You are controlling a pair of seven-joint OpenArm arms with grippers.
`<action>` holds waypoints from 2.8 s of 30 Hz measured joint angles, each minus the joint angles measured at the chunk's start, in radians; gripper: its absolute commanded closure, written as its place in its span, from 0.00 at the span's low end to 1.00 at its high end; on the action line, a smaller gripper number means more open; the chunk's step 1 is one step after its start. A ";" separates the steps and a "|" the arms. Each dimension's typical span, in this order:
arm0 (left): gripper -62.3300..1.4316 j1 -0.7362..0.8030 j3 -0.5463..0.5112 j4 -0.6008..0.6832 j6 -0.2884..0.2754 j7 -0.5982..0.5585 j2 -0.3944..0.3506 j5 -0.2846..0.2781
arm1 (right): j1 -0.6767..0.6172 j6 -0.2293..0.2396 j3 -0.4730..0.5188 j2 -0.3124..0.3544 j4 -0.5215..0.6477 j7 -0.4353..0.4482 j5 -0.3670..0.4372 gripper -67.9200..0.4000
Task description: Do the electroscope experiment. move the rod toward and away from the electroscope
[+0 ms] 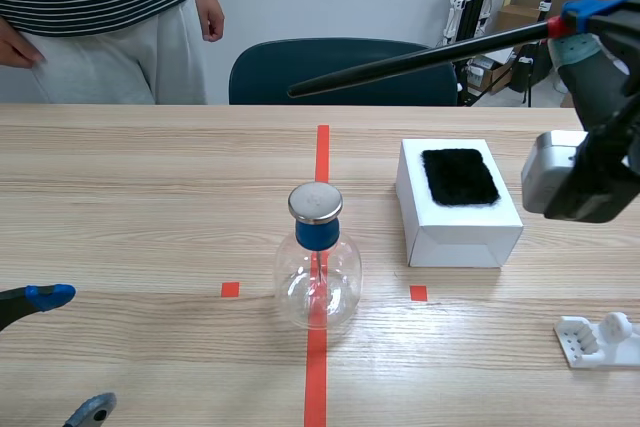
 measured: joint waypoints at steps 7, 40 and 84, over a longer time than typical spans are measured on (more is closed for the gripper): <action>0.00 0.000 0.000 0.000 0.000 0.000 0.000 0.000 | -0.127 -0.027 0.097 0.000 0.090 0.032 0.158 0.99; 0.00 0.000 0.000 0.000 0.000 0.000 0.000 0.000 | -0.340 -0.172 0.222 -0.045 0.133 0.180 0.309 1.00; 0.00 0.000 0.000 0.000 0.000 0.000 0.000 0.000 | -0.340 -0.171 0.222 -0.045 0.133 0.180 0.309 1.00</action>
